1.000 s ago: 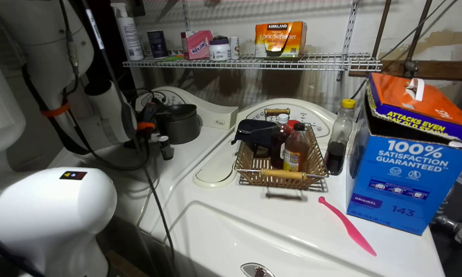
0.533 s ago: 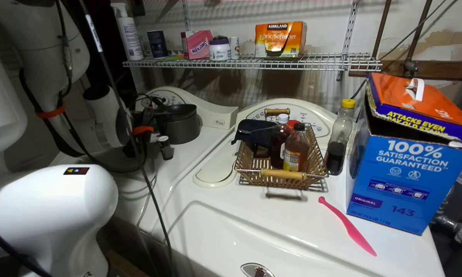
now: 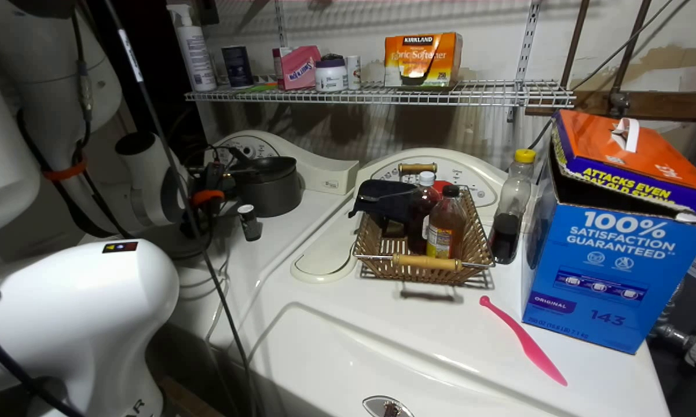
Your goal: Pick up one silver spoon and put it in the black pot
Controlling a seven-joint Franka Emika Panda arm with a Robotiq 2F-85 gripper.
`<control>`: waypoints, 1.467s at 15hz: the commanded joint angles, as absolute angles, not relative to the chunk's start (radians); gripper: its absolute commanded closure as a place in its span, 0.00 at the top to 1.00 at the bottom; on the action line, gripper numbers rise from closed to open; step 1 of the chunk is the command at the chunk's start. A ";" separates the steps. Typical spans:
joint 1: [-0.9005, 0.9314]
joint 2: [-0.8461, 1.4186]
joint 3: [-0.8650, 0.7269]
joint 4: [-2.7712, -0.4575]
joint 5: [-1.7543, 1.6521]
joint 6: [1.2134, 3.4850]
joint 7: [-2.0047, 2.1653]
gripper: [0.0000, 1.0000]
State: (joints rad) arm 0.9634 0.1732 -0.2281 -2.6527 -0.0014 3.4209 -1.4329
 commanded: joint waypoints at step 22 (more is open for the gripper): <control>1.194 0.212 -0.354 -2.627 0.093 3.412 -1.474 0.27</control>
State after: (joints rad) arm 1.1718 0.1962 -0.3392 -2.6382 0.0691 3.4199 -1.4649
